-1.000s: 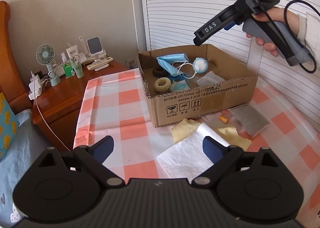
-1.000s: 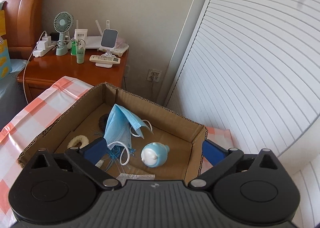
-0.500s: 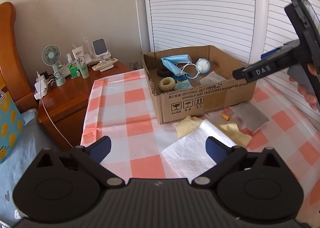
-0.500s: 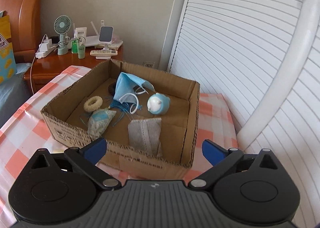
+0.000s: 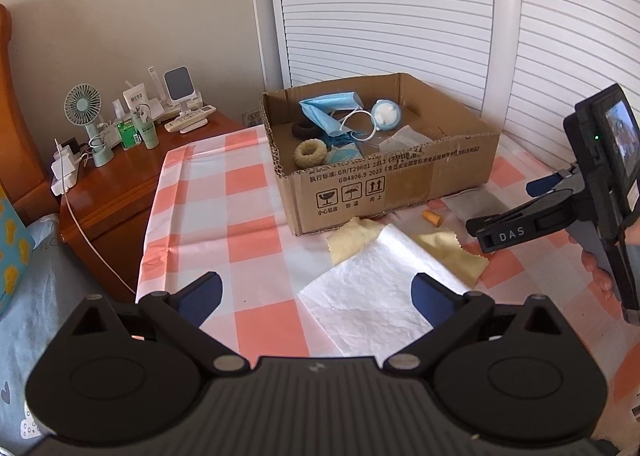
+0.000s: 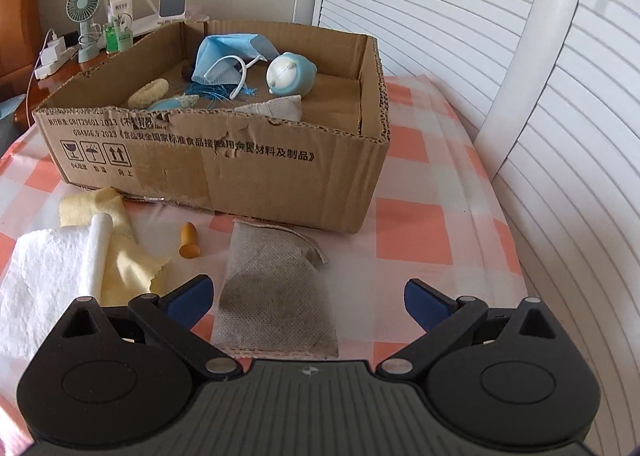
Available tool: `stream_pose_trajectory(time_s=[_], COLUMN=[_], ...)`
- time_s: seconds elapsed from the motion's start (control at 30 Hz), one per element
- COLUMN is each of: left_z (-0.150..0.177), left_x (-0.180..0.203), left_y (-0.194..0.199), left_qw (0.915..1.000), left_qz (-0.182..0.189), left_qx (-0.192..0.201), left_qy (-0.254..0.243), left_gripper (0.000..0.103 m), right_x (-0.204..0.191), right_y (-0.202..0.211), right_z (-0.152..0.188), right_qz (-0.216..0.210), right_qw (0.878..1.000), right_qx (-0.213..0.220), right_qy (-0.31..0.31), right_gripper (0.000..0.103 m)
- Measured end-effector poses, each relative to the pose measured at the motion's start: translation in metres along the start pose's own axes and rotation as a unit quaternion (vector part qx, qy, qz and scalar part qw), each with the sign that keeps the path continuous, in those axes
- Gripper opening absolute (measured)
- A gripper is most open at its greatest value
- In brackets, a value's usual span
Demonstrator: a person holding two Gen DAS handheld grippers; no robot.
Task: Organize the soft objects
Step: 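Move the left gripper to the white towel while the right moves to the grey pouch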
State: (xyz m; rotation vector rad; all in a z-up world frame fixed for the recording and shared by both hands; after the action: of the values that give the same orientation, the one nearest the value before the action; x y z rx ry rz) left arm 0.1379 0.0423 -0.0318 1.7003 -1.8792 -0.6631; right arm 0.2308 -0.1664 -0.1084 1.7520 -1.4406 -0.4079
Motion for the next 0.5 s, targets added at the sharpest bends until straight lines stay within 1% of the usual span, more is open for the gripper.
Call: stream_pose_trajectory(time_s=[0.1,0.13,0.23,0.27,0.5], left_z=[0.001,0.001,0.0,0.0,-0.009], left_x=[0.003,0.005,0.01,0.012,0.033], left_y=[-0.006,-0.009,-0.018,-0.021,-0.054], left_qw=[1.0,0.9999,0.9997,0.9996,0.9982], left_qz=[0.0,0.001,0.003,0.006,0.026], left_qx=[-0.009,-0.013,-0.024,-0.028,-0.053], left_qy=[-0.003,-0.003,-0.006,-0.006,-0.013], left_gripper=[0.101,0.101,0.101,0.101,0.101], right_x=[-0.006,-0.005,0.005,0.007,0.012], right_y=[-0.009,-0.009,-0.012,-0.012,-0.006], right_z=[0.004,0.004,0.009,0.01,0.019], right_qz=[-0.002,-0.007,-0.033,-0.028,-0.03], right_qw=[1.0,1.0,0.999,0.999,0.999], right_qx=[-0.013,-0.006,-0.012,-0.01,0.008], right_qy=[0.012,0.007,-0.025,-0.024,-0.02], right_gripper=[0.103,0.103,0.103,0.103,0.103])
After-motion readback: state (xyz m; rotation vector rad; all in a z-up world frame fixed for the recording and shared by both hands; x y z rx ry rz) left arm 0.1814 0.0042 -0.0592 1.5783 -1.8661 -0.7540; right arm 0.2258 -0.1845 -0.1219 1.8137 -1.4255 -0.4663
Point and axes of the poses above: each gripper's, at about its wrist camera, not at the fingertips, and y roughly against the way its jaws point, x to its right, z to its underside, the point moved 6 cm from there along -y, roughly the way its jaws point, and after that the axes turned 10 degrees about y, right-handed, at the moved point
